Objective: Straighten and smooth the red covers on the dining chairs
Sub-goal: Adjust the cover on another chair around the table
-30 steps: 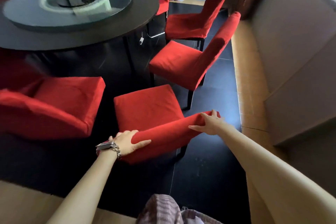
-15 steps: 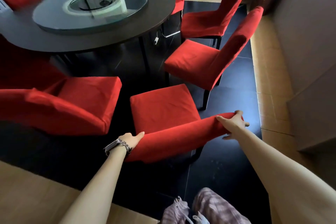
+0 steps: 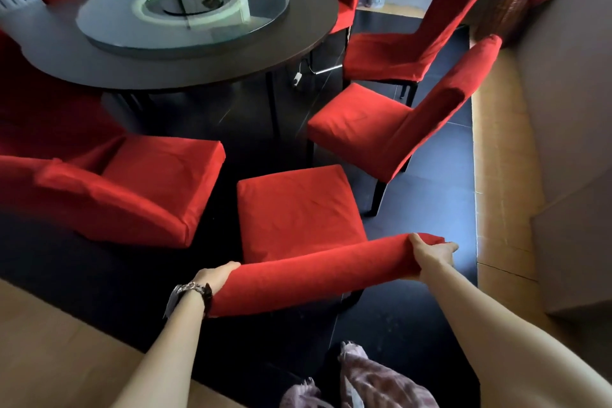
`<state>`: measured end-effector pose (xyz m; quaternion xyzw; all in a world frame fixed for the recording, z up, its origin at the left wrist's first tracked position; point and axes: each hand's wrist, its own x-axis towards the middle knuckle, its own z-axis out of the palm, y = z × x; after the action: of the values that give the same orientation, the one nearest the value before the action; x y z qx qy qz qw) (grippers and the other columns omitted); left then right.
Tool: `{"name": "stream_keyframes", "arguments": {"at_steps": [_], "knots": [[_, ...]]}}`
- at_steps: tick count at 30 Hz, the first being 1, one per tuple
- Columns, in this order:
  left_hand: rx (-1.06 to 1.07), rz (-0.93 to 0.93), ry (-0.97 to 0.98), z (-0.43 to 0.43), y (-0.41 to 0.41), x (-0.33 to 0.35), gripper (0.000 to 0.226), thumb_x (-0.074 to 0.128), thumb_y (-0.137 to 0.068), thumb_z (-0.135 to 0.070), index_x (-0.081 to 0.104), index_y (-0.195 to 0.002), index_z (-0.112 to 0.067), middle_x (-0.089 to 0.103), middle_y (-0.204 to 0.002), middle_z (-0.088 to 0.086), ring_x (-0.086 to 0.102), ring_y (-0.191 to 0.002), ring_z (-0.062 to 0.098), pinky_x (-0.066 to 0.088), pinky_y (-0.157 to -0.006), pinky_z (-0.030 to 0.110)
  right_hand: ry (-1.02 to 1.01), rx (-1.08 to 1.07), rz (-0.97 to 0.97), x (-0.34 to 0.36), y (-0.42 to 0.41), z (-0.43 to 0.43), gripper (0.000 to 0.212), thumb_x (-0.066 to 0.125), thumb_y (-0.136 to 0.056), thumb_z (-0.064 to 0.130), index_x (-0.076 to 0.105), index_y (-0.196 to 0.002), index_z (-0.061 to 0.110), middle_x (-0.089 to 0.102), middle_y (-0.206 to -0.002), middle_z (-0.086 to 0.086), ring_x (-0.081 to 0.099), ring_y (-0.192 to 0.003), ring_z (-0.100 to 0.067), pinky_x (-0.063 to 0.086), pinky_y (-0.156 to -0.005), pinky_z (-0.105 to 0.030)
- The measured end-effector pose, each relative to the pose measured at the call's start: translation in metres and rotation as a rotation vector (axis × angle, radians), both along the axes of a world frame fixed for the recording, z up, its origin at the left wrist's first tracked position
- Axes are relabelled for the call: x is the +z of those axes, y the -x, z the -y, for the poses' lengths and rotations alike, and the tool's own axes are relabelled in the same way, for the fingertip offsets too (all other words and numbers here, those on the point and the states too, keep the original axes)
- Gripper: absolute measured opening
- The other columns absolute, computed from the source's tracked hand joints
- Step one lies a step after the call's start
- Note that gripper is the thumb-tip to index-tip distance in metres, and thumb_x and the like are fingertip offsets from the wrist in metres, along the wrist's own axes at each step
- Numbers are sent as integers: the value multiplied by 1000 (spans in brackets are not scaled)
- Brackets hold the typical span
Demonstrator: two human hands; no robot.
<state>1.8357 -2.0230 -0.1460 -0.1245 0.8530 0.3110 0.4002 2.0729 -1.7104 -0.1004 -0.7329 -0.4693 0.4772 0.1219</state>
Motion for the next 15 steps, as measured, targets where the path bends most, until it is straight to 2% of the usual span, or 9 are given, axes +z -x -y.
{"name": "stream_keyframes", "arguments": {"at_steps": [3,8,11,14,15], "knots": [[53,-19,-68,-11,-5,-4,54,75,-73,-48,69,-108,-8,66,-95,9,64,-89,26,49,-92,35,14,73,-5,3,3,-17,79,68,-85,33,20,-138,0,42,-134,-33,43,-124,-46,42,-100,-54],[149,-36,-115,-28,-4,-2,39,79,-71,-43,70,-93,-12,64,-73,0,62,-70,18,46,-74,28,40,186,-29,3,11,-48,87,70,-83,41,15,-136,0,37,-139,-29,45,-122,-48,43,-98,-58],[198,-85,-123,-35,6,3,35,77,-75,-37,70,-97,-9,65,-78,4,61,-71,21,45,-73,28,93,232,-151,9,19,-58,92,76,-78,41,13,-138,10,31,-144,-23,54,-113,-47,50,-88,-59],[223,-132,-119,-38,16,6,38,75,-79,-30,69,-107,-3,66,-92,11,61,-84,25,45,-82,30,156,254,-258,12,31,-62,101,80,-76,32,6,-143,17,25,-148,-17,62,-101,-43,57,-67,-51],[235,-138,-121,-39,19,7,39,75,-80,-28,69,-109,-3,66,-95,12,60,-85,25,45,-83,30,176,270,-274,11,36,-64,103,81,-75,29,5,-144,18,26,-148,-18,63,-97,-43,57,-64,-49]]}}
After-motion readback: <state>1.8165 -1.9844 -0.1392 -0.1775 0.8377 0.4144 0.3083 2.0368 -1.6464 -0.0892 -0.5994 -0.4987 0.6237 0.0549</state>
